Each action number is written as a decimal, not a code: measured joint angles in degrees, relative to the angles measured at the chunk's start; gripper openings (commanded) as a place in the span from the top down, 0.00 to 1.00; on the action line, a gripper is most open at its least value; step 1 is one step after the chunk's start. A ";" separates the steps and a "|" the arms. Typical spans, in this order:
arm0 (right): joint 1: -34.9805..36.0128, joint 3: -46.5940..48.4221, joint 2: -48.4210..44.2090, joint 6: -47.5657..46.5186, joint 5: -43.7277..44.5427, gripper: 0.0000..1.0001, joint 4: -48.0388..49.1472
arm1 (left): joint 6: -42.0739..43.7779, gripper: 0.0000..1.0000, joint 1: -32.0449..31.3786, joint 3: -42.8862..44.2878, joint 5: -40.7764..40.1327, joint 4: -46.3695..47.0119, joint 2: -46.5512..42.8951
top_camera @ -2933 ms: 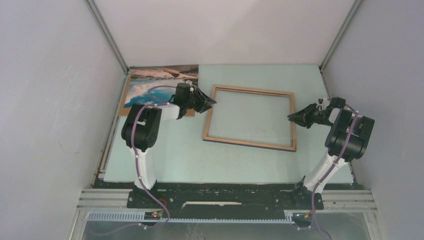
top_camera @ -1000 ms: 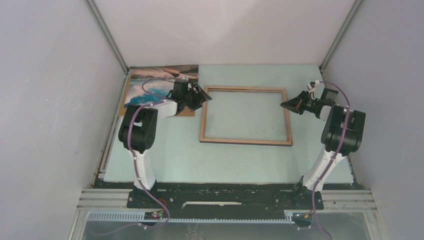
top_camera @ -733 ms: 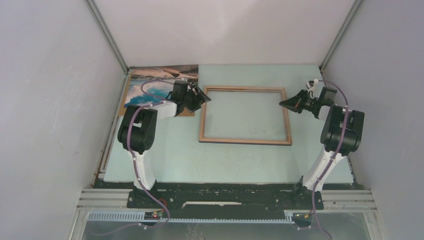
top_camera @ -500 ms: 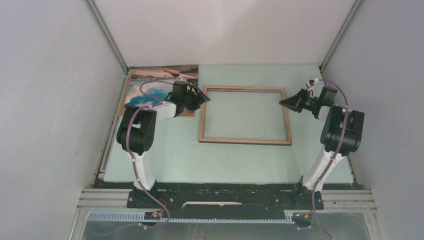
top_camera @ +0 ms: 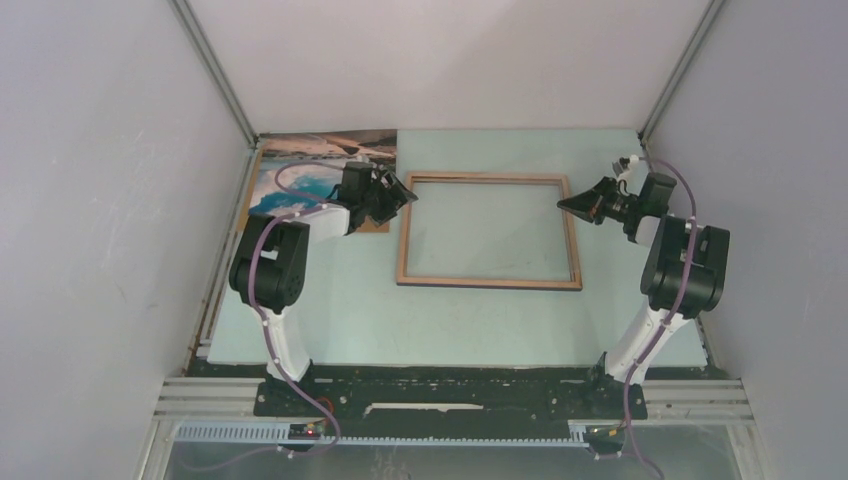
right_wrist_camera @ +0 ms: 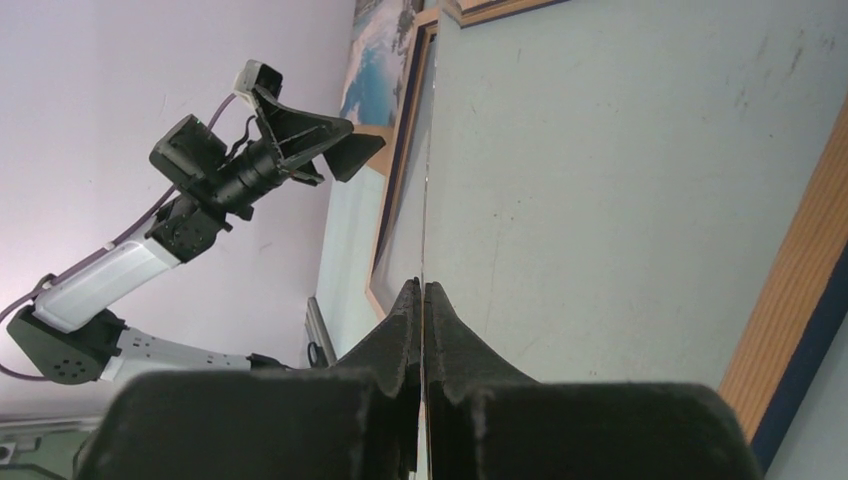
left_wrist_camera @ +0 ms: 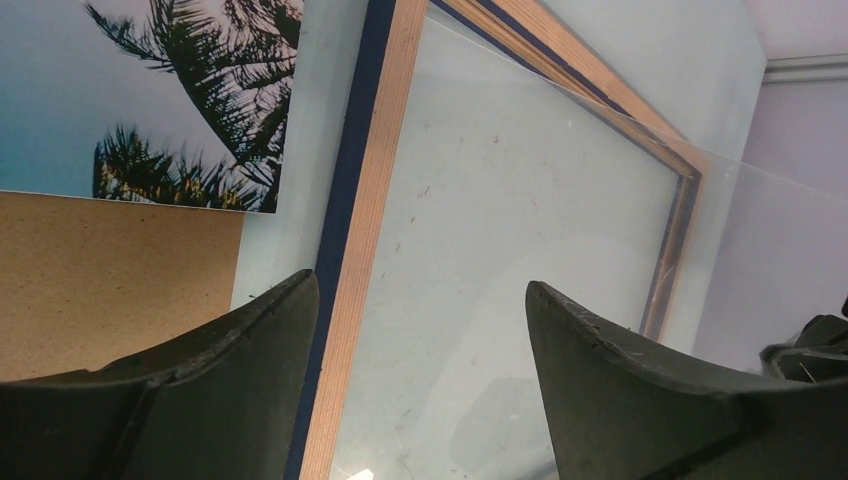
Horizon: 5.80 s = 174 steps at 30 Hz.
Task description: Put the photo into the frame
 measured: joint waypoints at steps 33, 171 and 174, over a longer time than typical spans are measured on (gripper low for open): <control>2.32 -0.57 1.68 14.38 0.33 1.00 17.64 | 0.66 0.12 -10.69 -14.38 -6.71 -4.33 -22.69; 5.05 9.09 5.64 10.34 -1.09 1.00 -0.20 | -0.39 0.12 3.63 -11.19 7.43 -3.91 -6.91; 5.18 9.09 5.64 14.16 -1.03 1.00 1.03 | -0.42 0.12 3.63 -11.19 7.69 -3.39 -6.91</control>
